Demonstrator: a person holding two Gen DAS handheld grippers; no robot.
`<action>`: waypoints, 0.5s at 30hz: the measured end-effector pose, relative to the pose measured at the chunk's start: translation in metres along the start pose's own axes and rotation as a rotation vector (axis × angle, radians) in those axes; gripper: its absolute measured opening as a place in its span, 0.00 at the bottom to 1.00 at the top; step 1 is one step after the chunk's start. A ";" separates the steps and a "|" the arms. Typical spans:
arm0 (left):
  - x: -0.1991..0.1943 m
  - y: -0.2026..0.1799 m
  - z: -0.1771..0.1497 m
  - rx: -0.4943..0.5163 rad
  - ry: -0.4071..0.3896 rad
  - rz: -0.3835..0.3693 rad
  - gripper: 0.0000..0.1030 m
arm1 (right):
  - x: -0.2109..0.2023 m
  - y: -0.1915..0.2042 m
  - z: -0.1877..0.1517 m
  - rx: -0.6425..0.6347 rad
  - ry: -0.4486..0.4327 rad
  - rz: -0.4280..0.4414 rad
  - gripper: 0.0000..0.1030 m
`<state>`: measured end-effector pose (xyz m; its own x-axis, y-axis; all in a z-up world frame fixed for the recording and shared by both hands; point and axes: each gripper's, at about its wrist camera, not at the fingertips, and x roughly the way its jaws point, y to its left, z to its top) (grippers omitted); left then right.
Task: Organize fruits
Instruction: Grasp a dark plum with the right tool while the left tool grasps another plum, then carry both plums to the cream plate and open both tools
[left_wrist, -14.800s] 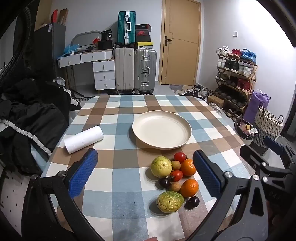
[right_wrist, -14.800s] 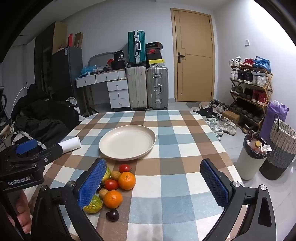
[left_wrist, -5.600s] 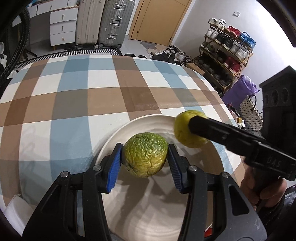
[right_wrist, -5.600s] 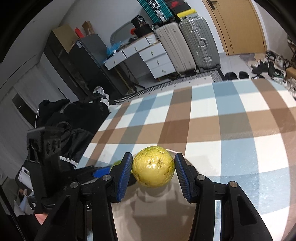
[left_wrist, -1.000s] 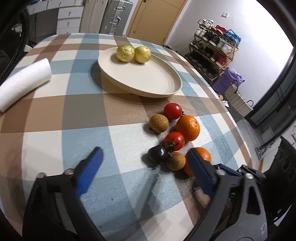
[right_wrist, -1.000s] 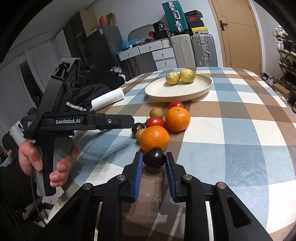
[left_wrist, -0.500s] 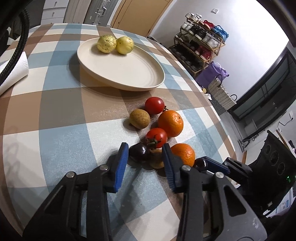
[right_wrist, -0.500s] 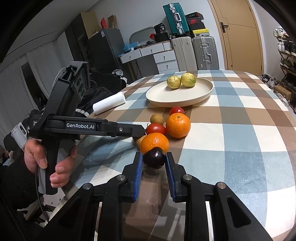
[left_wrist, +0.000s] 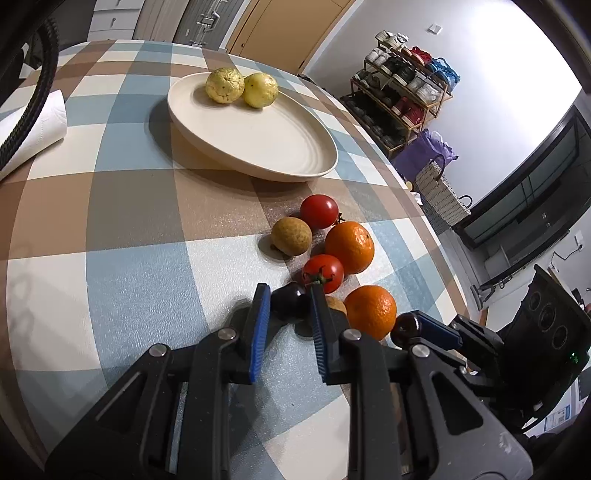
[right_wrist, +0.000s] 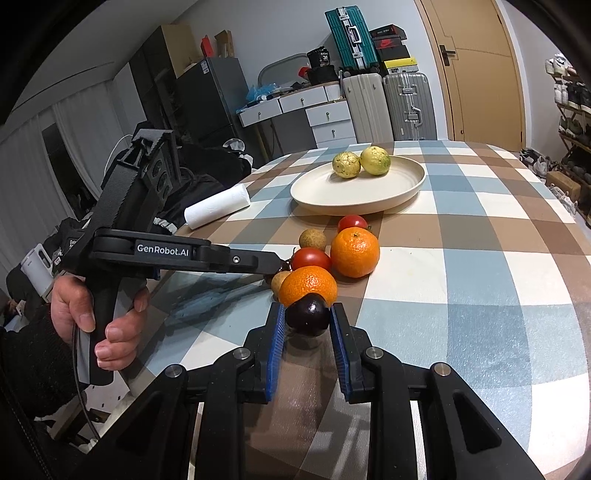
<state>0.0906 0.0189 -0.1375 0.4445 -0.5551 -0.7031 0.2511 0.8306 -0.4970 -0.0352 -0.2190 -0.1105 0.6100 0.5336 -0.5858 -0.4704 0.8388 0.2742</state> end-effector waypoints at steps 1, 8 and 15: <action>-0.001 0.000 0.000 0.002 -0.003 0.007 0.19 | 0.000 0.000 0.000 0.000 0.000 -0.002 0.25; -0.011 0.007 0.000 -0.003 -0.020 0.022 0.18 | -0.002 0.001 0.001 -0.001 -0.005 -0.006 0.25; -0.025 0.014 0.002 -0.022 -0.046 0.013 0.18 | -0.004 0.004 0.003 -0.009 -0.016 -0.004 0.25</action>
<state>0.0852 0.0442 -0.1260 0.4871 -0.5411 -0.6855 0.2260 0.8363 -0.4996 -0.0381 -0.2175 -0.1045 0.6217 0.5324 -0.5745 -0.4740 0.8397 0.2651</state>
